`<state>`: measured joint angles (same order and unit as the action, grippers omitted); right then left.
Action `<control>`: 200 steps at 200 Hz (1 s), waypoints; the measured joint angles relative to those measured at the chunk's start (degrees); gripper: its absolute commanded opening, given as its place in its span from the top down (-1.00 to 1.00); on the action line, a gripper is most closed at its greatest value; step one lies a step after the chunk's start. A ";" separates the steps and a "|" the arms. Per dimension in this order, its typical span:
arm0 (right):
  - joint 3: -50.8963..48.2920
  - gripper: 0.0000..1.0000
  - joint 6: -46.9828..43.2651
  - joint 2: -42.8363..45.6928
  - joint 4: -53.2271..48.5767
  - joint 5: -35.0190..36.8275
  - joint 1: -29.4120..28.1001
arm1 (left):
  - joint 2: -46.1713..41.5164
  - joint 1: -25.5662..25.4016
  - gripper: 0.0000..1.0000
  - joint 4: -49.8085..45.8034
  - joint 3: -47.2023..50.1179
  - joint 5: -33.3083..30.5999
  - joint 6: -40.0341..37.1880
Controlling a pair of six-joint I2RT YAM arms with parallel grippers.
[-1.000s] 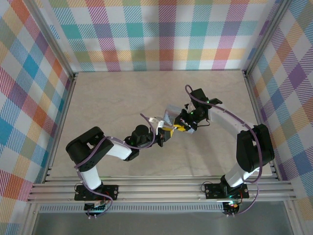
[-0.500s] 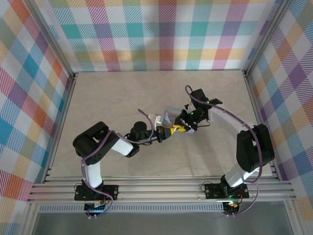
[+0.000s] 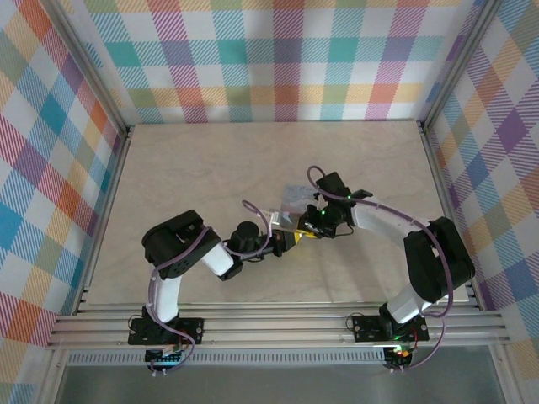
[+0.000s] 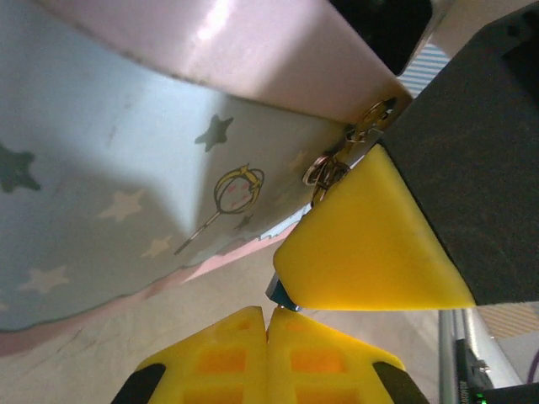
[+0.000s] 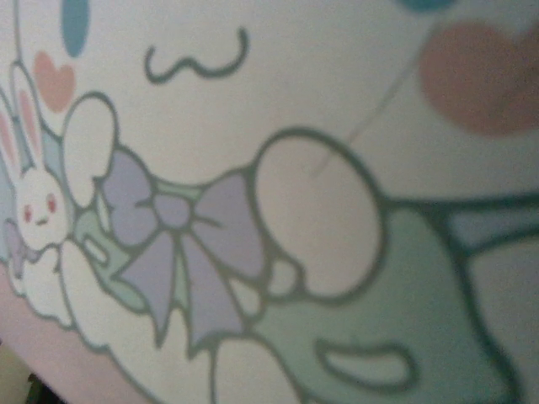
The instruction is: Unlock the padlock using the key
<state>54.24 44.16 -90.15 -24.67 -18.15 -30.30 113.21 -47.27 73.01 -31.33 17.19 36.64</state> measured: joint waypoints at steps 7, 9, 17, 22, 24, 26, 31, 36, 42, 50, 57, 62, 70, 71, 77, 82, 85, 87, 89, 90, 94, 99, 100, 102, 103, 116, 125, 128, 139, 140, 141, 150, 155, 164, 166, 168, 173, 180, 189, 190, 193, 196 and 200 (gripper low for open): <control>-0.79 0.45 0.04 0.24 1.29 0.70 -0.44 | 0.28 -0.28 1.00 0.55 0.31 -0.92 -0.04; -1.03 0.42 0.02 0.31 1.68 0.90 -0.55 | 0.37 -0.39 1.00 0.76 0.42 -1.29 -0.07; -1.90 0.29 -0.02 0.61 3.13 1.44 -0.85 | 0.70 -0.68 1.00 1.44 0.61 -2.25 -0.15; -2.43 0.21 0.26 0.74 3.82 1.66 -0.94 | 0.90 -0.87 1.00 2.05 0.76 -2.45 -0.15; -2.62 0.18 0.20 0.76 4.17 1.64 -0.94 | 0.96 -0.98 1.00 2.23 0.85 -2.62 -0.17; -2.78 0.16 0.15 0.79 4.37 1.55 -0.96 | 0.98 -1.05 1.00 2.23 0.90 -2.82 -0.17; -3.32 0.10 0.59 0.85 4.96 1.49 -0.98 | 1.25 -1.31 1.00 2.40 0.98 -3.41 -0.17; -3.96 0.05 1.16 0.98 5.49 1.51 -1.09 | 1.62 -1.51 1.00 2.38 1.03 -4.09 -0.13; -4.72 0.03 1.53 1.22 6.05 1.51 -1.22 | 2.12 -1.66 1.00 2.54 1.09 -4.66 -0.02; -5.79 0.02 2.08 1.81 6.64 1.57 -1.29 | 2.49 -1.86 1.00 3.17 1.16 -5.27 -0.09; -6.97 0.00 2.60 2.78 7.78 1.88 -1.29 | 2.56 -2.10 1.00 3.39 1.20 -5.75 -0.13; -7.65 -0.02 3.02 3.56 8.31 1.97 -1.29 | 2.58 -2.29 1.00 3.52 1.22 -6.10 -0.13; -8.92 -0.04 3.78 5.16 9.25 2.43 -1.29 | 2.58 -2.60 1.00 3.61 1.31 -6.86 -0.15; -9.03 -0.04 3.82 5.29 9.29 2.47 -1.29 | 2.58 -2.62 1.00 3.63 1.31 -6.88 -0.15; -9.86 -0.06 4.39 6.40 9.88 2.80 -1.29 | 2.58 -2.82 1.00 3.69 1.42 -7.41 -0.15; -10.58 -0.06 4.83 7.34 10.51 3.04 -1.29 | 2.58 -2.93 1.00 3.76 1.51 -7.87 -0.15; -10.99 -0.07 5.16 7.85 10.88 3.32 -1.29 | 2.58 -2.99 1.00 3.82 1.53 -7.96 -0.15; -11.30 -0.07 5.22 8.20 11.19 3.48 -1.29 | 2.58 -3.04 1.00 3.85 1.57 -8.15 -0.15; -11.50 -0.07 5.46 8.41 11.43 3.54 -1.29 | 2.58 -3.06 1.00 3.87 1.57 -8.20 -0.13; -11.69 -0.07 5.68 8.63 11.65 3.67 -1.29 | 2.58 -3.10 1.00 3.91 1.57 -8.35 -0.13; -12.17 -0.07 6.10 9.11 12.15 3.96 -1.29 | 2.58 -3.17 1.00 3.93 1.62 -8.52 -0.13; -12.85 -0.07 6.60 9.70 12.87 4.31 -1.29 | 2.58 -3.28 1.00 3.98 1.66 -8.85 -0.11; -13.03 -0.07 6.82 9.84 13.14 4.37 -1.29 | 2.58 -3.30 1.00 4.00 1.68 -8.85 -0.11; -13.25 -0.07 7.02 9.97 13.38 4.46 -1.29 | 2.58 -3.37 1.00 4.07 1.70 -9.03 -0.11; -13.44 -0.07 7.26 10.10 13.62 4.55 -1.29 | 2.58 -3.37 1.00 4.09 1.73 -9.05 -0.11; -15.17 -0.07 8.85 10.78 15.76 5.31 -1.29 | 2.58 -3.61 1.00 4.33 1.92 -9.68 0.00; -16.15 -0.07 9.97 10.84 16.96 5.70 -1.29 | 2.58 -3.78 1.00 4.55 2.03 -10.05 0.04; -16.41 -0.07 10.34 10.84 17.27 5.79 -1.29 | 2.58 -3.85 1.00 4.59 2.05 -10.27 0.04; -17.33 -0.06 11.58 10.84 18.73 5.84 -1.29 | 2.58 -4.09 1.00 4.79 2.21 -10.71 0.07; -17.38 -0.06 11.65 10.84 18.80 5.84 -1.29 | 2.58 -4.11 1.00 4.81 2.23 -10.78 0.09; -17.46 -0.06 11.87 10.84 19.04 5.81 -1.29 | 2.58 -4.11 1.00 4.81 2.25 -10.82 0.09; -17.88 -0.06 12.66 10.80 20.13 5.79 -1.29 | 2.58 -4.35 1.00 4.96 2.32 -11.06 0.09; -18.01 -0.06 12.98 10.80 20.61 5.77 -1.29 | 2.58 -4.44 1.00 4.98 2.32 -11.30 0.13; -18.10 -0.06 13.75 10.67 21.77 5.75 -1.29 | 2.56 -4.61 1.00 4.96 2.32 -11.58 0.24; -18.10 -0.06 13.88 10.58 22.05 5.75 -1.29 | 2.56 -4.63 1.00 4.96 2.32 -11.74 0.24; -18.10 -0.06 13.97 10.56 22.29 5.75 -1.29 | 2.58 -4.63 1.00 4.96 2.32 -11.76 0.24; -18.10 -0.06 14.14 10.43 22.91 5.73 -1.31 | 2.56 -4.74 1.00 4.96 2.32 -11.93 0.26; -18.10 -0.06 14.43 10.21 23.71 5.73 -1.36 | 2.56 -4.83 1.00 4.96 2.32 -12.09 0.26; -18.10 -0.06 14.80 9.94 24.44 5.75 -1.46 | 2.56 -4.96 1.00 4.96 2.32 -12.35 0.26; -18.10 -0.06 14.80 9.92 24.50 5.75 -1.46 | 2.56 -4.96 1.00 4.96 2.32 -12.37 0.26; -18.10 -0.06 14.84 9.81 24.68 5.73 -1.51 | 2.56 -5.01 1.00 4.96 2.32 -12.39 0.26; -18.10 -0.06 14.97 9.70 24.81 5.75 -1.55 | 2.56 -5.03 1.00 4.96 2.32 -12.41 0.26; -18.10 -0.05 14.97 9.53 25.03 5.73 -1.57 | 2.56 -5.07 1.00 4.96 2.32 -12.44 0.26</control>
<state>36.14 59.13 -80.62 0.36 -12.43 -31.88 115.77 -52.34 77.97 -29.02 4.75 36.91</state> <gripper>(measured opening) 0.530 0.046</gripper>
